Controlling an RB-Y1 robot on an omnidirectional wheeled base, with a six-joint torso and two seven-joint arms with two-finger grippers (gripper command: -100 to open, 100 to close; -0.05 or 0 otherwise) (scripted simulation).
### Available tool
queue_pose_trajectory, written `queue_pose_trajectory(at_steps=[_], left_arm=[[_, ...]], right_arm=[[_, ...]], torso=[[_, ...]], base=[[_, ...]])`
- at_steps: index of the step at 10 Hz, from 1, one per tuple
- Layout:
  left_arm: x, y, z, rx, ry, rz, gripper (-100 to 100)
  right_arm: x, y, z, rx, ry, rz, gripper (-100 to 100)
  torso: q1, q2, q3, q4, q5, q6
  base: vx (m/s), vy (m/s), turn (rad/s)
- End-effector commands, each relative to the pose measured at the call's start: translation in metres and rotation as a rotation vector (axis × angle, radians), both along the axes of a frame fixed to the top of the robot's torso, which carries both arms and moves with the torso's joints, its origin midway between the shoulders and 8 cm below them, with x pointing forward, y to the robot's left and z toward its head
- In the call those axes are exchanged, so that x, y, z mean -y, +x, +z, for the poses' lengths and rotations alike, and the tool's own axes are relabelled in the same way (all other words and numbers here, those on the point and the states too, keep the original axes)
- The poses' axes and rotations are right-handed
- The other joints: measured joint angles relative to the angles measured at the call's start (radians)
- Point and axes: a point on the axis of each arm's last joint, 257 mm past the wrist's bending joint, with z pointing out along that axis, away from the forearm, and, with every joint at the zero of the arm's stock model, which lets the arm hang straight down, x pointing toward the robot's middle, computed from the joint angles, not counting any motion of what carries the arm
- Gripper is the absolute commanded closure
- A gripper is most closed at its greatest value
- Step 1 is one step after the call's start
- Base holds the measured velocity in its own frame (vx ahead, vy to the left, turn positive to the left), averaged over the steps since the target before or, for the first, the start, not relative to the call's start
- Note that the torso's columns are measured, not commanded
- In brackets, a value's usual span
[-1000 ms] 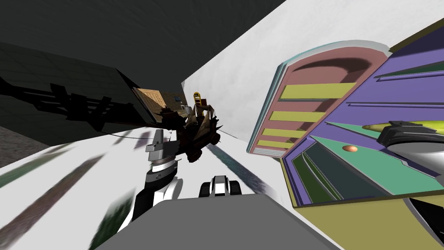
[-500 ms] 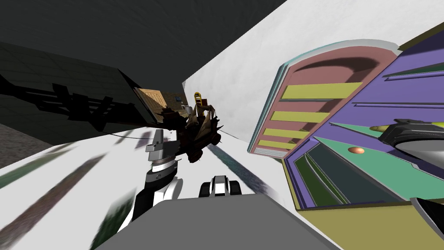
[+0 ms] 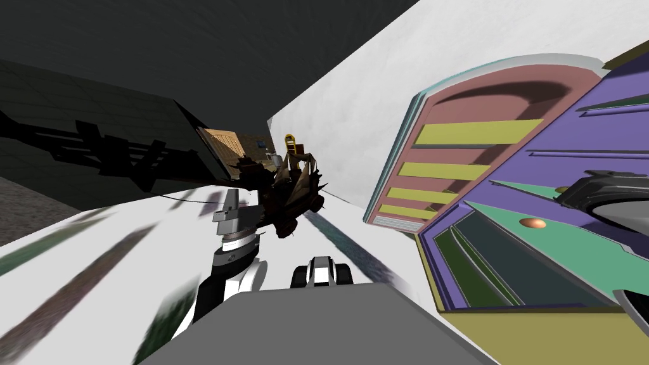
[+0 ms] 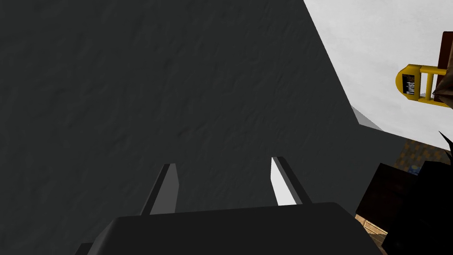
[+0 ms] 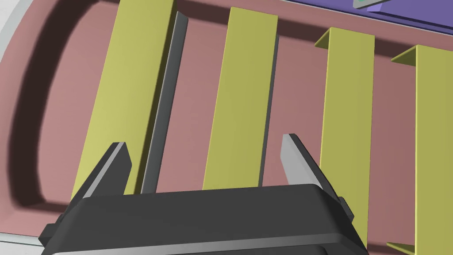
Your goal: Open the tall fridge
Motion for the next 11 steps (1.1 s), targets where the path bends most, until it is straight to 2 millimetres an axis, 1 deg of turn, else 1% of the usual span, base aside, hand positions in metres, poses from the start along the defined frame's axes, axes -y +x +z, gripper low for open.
queue_pose_trajectory(at_steps=[1,2,3,8,9,10,11], left_arm=[[0.000,0.000,0.000,0.000,0.000,0.000,0],[0.000,0.000,0.000,0.000,0.000,0.000,0],[0.000,0.000,0.000,0.000,0.000,0.000,0],[0.000,0.000,0.000,0.000,0.000,0.000,0],[0.000,0.000,0.000,0.000,0.000,0.000,0],[0.000,0.000,0.000,0.000,0.000,0.000,0],[0.000,0.000,0.000,0.000,0.000,0.000,0]], right_arm=[[-0.001,0.001,0.009,0.044,0.038,0.019,-100],[-0.001,0.001,0.009,0.044,0.038,0.019,-100],[-0.002,0.002,0.015,0.074,0.067,0.034,-100],[-0.005,0.005,0.027,0.133,0.127,0.063,-100],[-0.005,0.005,0.026,0.125,0.115,0.058,-100],[-0.004,-0.004,0.028,0.068,0.035,0.034,-100],[-0.005,-0.003,0.030,0.014,-0.004,0.032,-100]], torso=[[0.001,-0.001,-0.001,0.000,0.000,0.000],[0.003,-0.002,-0.001,-0.001,0.001,0.000],[0.002,-0.002,-0.001,-0.001,0.001,0.000],[0.000,0.000,0.000,0.000,0.000,0.000],[0.001,-0.001,-0.001,0.000,0.000,0.000],[0.000,-0.001,-0.001,0.000,0.000,0.000],[-0.004,-0.004,-0.002,-0.001,-0.001,0.002]], base=[[0.031,0.051,0.026],[0.030,0.040,0.007],[0.057,0.045,0.028],[0.033,0.045,0.019],[0.014,0.021,0.005],[0.089,-0.057,-0.236],[0.133,-0.058,-0.120]])
